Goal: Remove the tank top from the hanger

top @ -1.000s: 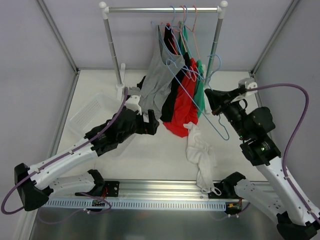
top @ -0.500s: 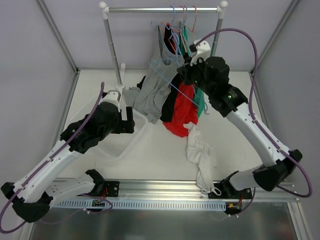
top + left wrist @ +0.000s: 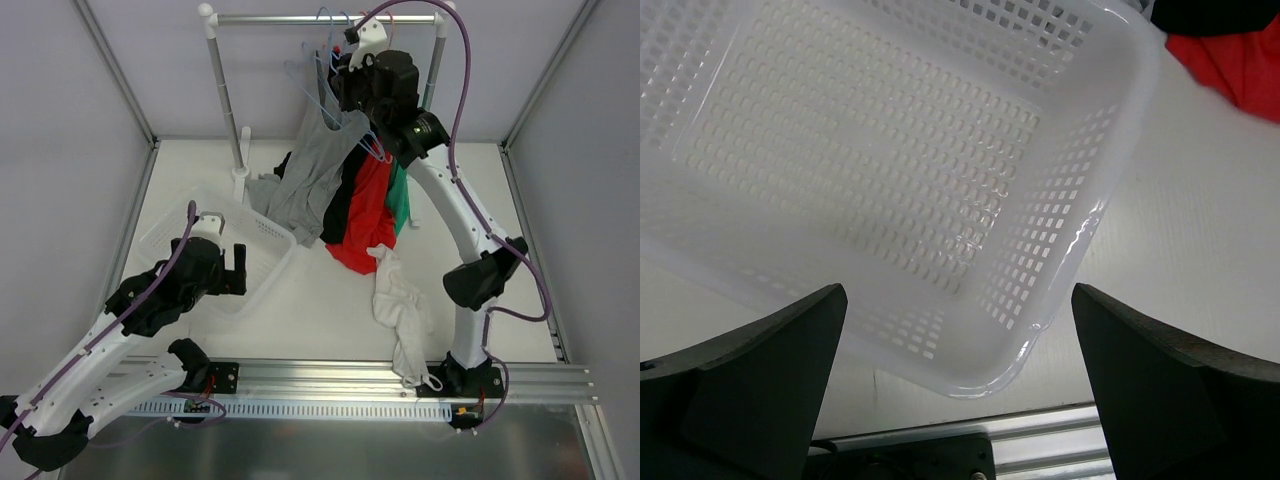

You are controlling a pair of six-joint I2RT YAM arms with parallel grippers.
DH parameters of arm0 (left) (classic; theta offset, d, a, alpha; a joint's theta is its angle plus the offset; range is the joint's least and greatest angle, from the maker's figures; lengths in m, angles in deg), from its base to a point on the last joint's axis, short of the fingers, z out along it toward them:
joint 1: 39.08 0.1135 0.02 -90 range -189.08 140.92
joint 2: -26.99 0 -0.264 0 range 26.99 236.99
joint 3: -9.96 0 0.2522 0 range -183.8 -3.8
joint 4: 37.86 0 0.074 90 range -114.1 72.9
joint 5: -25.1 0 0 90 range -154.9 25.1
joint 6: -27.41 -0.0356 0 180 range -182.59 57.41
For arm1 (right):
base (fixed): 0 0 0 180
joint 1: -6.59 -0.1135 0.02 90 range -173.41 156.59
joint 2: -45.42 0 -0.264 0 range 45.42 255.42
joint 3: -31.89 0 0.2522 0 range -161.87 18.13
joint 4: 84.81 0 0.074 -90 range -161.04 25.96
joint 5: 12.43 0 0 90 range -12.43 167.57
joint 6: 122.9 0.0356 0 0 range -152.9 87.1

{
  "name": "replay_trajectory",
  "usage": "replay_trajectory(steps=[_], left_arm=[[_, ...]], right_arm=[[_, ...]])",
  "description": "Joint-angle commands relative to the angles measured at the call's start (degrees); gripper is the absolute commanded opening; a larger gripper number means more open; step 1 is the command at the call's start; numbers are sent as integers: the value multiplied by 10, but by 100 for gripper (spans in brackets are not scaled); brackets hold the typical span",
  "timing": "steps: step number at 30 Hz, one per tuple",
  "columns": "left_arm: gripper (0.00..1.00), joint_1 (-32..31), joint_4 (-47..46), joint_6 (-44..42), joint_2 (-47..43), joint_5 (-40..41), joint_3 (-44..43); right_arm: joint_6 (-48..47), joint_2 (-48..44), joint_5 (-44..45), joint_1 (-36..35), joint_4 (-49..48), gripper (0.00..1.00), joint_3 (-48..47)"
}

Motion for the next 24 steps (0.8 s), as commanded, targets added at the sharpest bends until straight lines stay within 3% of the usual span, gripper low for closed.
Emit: replay_trajectory(steps=[1, 9, 24], left_arm=[[99, 1, -18, -14, -2, 8, 2], [99, 1, -19, -14, -1, 6, 3], [99, 1, -19, -17, 3, 4, 3]], right_arm=[[-12, 34, -5, 14, -9, 0, -83], [23, 86, -28, 39, -79, 0, -105], [46, 109, -48, 28, -102, 0, -93]])
